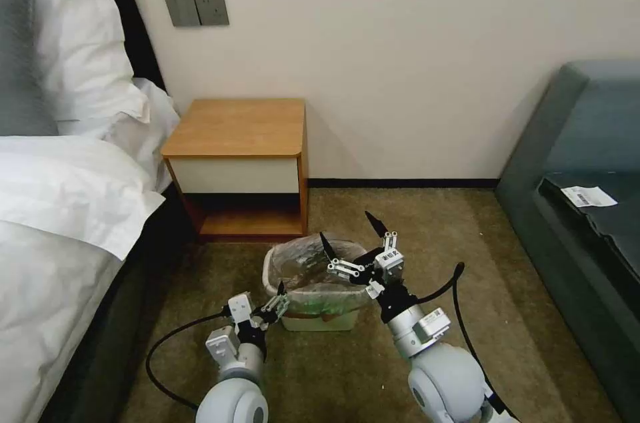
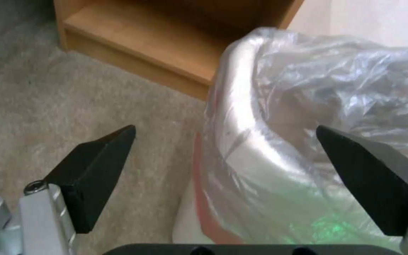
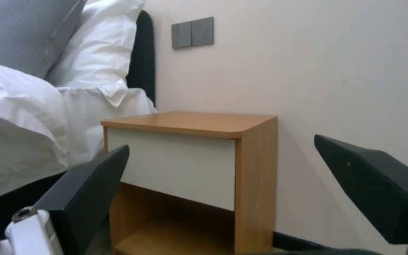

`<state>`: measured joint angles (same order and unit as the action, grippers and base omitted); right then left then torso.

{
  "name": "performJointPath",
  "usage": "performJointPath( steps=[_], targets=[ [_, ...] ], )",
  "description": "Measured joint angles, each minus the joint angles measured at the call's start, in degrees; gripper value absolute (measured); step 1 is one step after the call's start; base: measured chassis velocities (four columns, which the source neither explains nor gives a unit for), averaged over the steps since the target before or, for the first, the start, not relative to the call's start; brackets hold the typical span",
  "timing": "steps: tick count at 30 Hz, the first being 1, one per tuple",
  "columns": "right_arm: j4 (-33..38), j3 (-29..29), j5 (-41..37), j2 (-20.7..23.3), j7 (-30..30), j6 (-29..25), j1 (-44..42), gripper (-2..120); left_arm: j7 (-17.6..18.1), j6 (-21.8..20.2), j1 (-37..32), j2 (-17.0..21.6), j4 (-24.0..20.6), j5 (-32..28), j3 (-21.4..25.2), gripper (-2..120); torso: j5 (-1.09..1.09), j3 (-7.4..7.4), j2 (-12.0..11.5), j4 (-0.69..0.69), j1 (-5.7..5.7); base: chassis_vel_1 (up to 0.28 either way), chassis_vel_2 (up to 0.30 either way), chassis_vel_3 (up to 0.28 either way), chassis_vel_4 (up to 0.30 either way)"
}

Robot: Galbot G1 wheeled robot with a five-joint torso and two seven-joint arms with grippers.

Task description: Pick up the garbage bag from the table and place it over the trash can.

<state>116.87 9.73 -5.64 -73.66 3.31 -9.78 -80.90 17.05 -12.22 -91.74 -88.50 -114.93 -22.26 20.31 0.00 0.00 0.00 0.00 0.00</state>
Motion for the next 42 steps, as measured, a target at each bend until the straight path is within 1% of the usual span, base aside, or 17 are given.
performJointPath(
  steps=[3, 5, 6, 7, 9, 10, 11, 14, 15, 16, 18, 21, 23, 24, 26, 32, 42],
  targets=[
    [0.0, -0.06, 0.32, -0.1, 0.05, -0.05, -0.04, 100, -0.67, 1.22, -0.02, 0.0, -0.32, 0.18, 0.05, 96, 0.0, 0.0, 0.0, 0.0, 0.0, 0.0, 0.0, 0.0, 0.0],
    [0.0, -0.06, 0.55, -0.16, 0.06, -0.19, -0.03, 100, -2.28, 3.72, 0.03, 0.1, -0.34, 0.24, 0.3, 96, 0.0, 0.0, 0.0, 0.0, 0.0, 0.0, 0.0, 0.0, 0.0],
    [0.0, -0.03, 0.76, -0.41, -0.08, -0.29, -0.02, 100, -4.07, 6.53, 0.15, 0.28, -0.2, 0.63, 0.75, 96, 0.0, 0.0, 0.0, 0.0, 0.0, 0.0, 0.0, 0.0, 0.0],
    [0.0, -0.03, 0.76, -0.41, -0.08, -0.29, -0.02, 100, -4.07, 6.53, 0.15, 0.28, -0.2, 0.63, 0.75, 96, 0.0, 0.0, 0.0, 0.0, 0.0, 0.0, 0.0, 0.0, 0.0],
    [-0.13, 0.15, 1.21, -0.97, -0.77, -0.49, -0.13, 100, -6.2, 9.69, 0.31, 0.6, 0.02, 0.94, 1.1, 97, 0.0, 0.0, 0.0, 0.01, 0.0, 0.0, 0.0, 0.0, 0.0],
    [-0.58, 0.38, 1.88, -1.82, -2.38, -0.78, -0.51, 100, -7.76, 12.75, 0.79, 1.01, 0.44, 1.15, 1.37, 97, 0.0, 0.0, 0.0, 0.0, 0.0, 0.0, 0.0, 0.0, 0.0],
    [-0.58, 0.38, 1.88, -1.82, -2.38, -0.78, -0.51, 100, -7.76, 12.75, 0.79, 1.01, 0.44, 1.15, 1.37, 97, 0.0, 0.0, 0.0, 0.0, 0.0, 0.0, 0.0, 0.0, 0.0],
    [-3.14, 1.32, 4.62, -4.74, -8.98, -1.88, -1.96, 100, -11.49, 20.92, 3.2, 2.21, 3.35, 4.42, 2.42, 99, 0.0, 0.0, 0.0, 0.0, 0.0, 0.0, 0.0, 0.0, 0.0],
    [-3.14, 1.32, 4.62, -4.74, -8.98, -1.88, -1.96, 100, -11.49, 20.92, 3.2, 2.21, 3.35, 4.42, 2.42, 99, 0.0, 0.0, 0.0, 0.0, 0.0, 0.0, 0.0, 0.0, 0.0],
    [-4.58, 2.07, 6.09, -5.77, -10.38, -2.87, -2.39, 100, -12.56, 22.93, 4.03, 2.64, 4.4, 6.39, 2.7, 99, -0.01, 0.0, 0.0, 0.0, 0.0, 0.0, 0.0, 0.0, 0.0],
    [-7.69, 3.81, 8.06, -7.29, -10.96, -5.87, -2.76, 100, -14.64, 26.04, 5.6, 3.79, 6.25, 8.06, 3.23, 99, 0.0, 0.0, 0.0, -0.01, 0.0, 0.0, 0.0, 0.0, 0.0],
    [-9.51, 4.71, 8.45, -8.18, -10.9, -7.71, -2.76, 100, -15.72, 27.78, 6.41, 4.46, 7.55, 8.46, 3.35, 99, 0.0, 0.0, 0.0, -0.01, 0.0, 0.0, 0.0, 0.0, 0.0],
    [-11.79, 5.7, 8.24, -9.4, -10.3, -9.86, -2.62, 100, -17.01, 32.25, 7.82, 5.29, 10.72, 9.62, 3.39, 98, -0.01, 0.0, 0.0, -0.01, 0.0, 0.0, 0.0, 0.0, 0.0],
    [-11.79, 5.7, 8.24, -9.4, -10.3, -9.86, -2.62, 100, -17.01, 32.25, 7.82, 5.29, 10.72, 9.62, 3.39, 98, -0.01, 0.0, 0.0, -0.01, 0.0, 0.0, 0.0, 0.0, 0.0],
    [-14.28, 6.79, 8.2, -10.91, -8.5, -12.49, -2.44, 100, -18.23, 36.0, 8.71, 6.48, 14.06, 10.73, 3.43, 98, -0.01, 0.0, 0.0, 0.0, 0.0, 0.0, 0.0, 0.0, 0.0],
    [-16.38, 7.66, 8.47, -12.15, -7.06, -14.78, -2.53, 100, -19.18, 38.54, 8.79, 6.04, 15.68, 10.62, 3.48, 98, 0.0, 0.0, 0.0, 0.0, 0.0, 0.0, 0.0, 0.0, 0.0],
    [-16.52, 8.54, 8.41, -12.08, -6.12, -15.16, -2.68, 100, -19.19, 38.75, 8.62, 5.56, 15.36, 10.59, 3.43, 96, 0.01, -0.01, 0.0, 0.0, 0.0, 0.0, 0.0, 0.0, 0.0]
  ],
)
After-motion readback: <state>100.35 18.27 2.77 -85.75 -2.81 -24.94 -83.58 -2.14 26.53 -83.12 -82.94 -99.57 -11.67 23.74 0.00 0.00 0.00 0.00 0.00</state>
